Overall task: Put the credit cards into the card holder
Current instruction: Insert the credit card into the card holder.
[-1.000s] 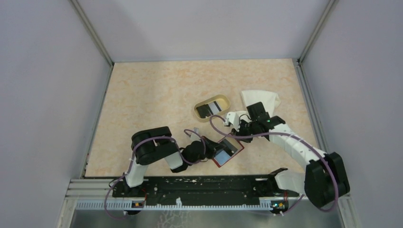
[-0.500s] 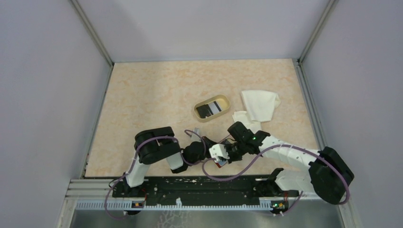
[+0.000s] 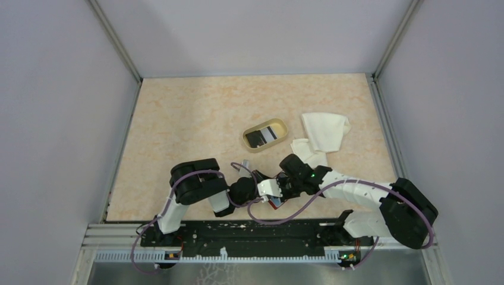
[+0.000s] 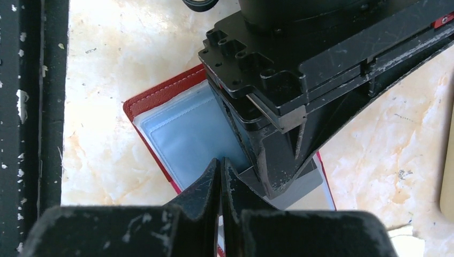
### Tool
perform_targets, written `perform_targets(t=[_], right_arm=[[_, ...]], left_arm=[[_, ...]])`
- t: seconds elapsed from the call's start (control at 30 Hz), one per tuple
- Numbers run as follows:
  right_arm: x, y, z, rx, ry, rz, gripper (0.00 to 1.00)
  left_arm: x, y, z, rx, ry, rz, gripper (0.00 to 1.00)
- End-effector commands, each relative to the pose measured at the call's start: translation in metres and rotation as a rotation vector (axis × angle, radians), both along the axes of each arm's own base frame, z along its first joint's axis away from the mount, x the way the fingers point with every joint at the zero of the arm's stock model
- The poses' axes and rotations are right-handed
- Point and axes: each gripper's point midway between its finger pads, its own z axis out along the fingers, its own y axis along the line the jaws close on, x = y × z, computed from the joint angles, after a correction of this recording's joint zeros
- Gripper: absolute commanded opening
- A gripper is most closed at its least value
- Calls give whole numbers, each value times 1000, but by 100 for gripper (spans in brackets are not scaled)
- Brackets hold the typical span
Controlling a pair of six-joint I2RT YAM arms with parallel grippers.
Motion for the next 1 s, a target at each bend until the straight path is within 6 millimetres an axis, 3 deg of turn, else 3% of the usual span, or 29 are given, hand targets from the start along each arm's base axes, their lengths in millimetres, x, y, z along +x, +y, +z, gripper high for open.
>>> perform_targets(t=[0.0, 0.5, 0.63, 0.83, 0.97], right_arm=[[15, -4, 3, -30, -77, -42, 0], [40, -35, 8, -75, -101, -182, 0], [43, -31, 12, -36, -85, -210, 0], [15, -12, 24, 86, 69, -124, 0], [12, -4, 28, 119, 108, -126, 0]], left_arm=[[-6, 9, -29, 79, 32, -20, 21], [-1, 10, -28, 79, 19, -28, 25], [1, 11, -27, 78, 11, -28, 26], [2, 11, -21, 85, -21, -42, 29], [2, 16, -18, 107, -42, -37, 31]])
